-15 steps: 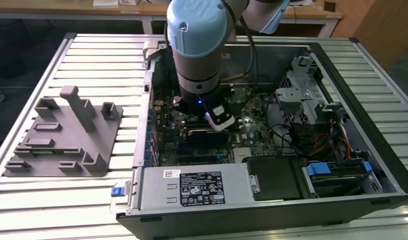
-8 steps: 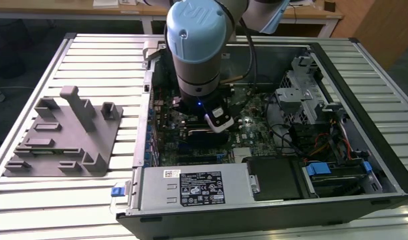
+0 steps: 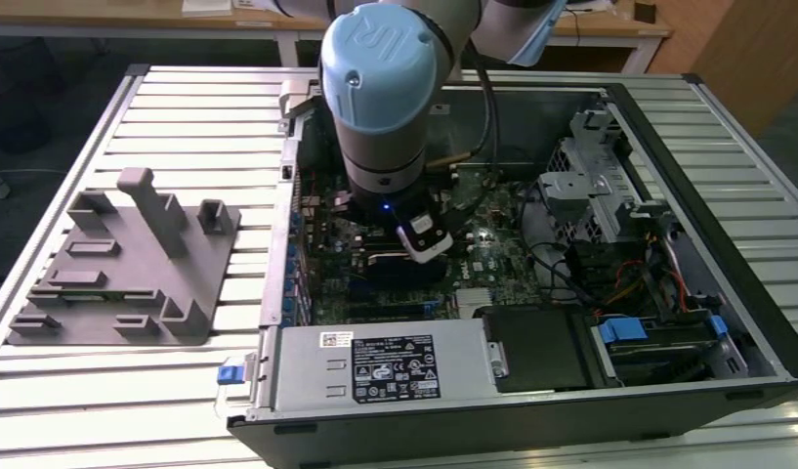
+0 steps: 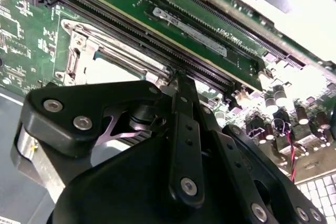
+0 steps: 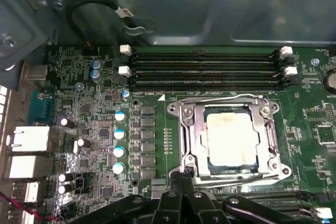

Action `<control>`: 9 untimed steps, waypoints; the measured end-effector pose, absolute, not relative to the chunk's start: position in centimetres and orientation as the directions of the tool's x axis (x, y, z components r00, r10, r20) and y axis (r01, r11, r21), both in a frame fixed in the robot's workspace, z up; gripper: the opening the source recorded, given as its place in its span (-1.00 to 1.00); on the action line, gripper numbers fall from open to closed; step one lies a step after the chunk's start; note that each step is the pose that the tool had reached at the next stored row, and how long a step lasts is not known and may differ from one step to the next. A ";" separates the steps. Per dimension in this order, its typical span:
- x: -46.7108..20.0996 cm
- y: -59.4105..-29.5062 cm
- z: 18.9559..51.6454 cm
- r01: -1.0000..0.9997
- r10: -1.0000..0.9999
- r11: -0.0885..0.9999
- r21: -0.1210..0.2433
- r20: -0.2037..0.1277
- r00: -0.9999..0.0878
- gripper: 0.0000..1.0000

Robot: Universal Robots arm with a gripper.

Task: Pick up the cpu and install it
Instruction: 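Install the second cpu locking lever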

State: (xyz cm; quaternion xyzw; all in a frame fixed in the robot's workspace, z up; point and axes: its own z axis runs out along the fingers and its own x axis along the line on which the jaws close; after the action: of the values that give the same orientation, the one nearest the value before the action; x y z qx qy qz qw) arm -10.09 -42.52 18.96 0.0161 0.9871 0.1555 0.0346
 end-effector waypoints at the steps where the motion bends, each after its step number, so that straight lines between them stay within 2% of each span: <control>1: -10.1 -42.5 18.9 0.021 0.043 0.950 0.312 -0.063 -0.997 -0.79; 9: -10.5 -42.5 18.6 0.021 0.043 0.947 0.319 -0.063 -0.997 -0.79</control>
State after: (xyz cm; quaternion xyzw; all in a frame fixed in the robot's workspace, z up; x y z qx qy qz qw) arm -10.54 -42.52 18.59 0.0163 0.9862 0.1613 0.0344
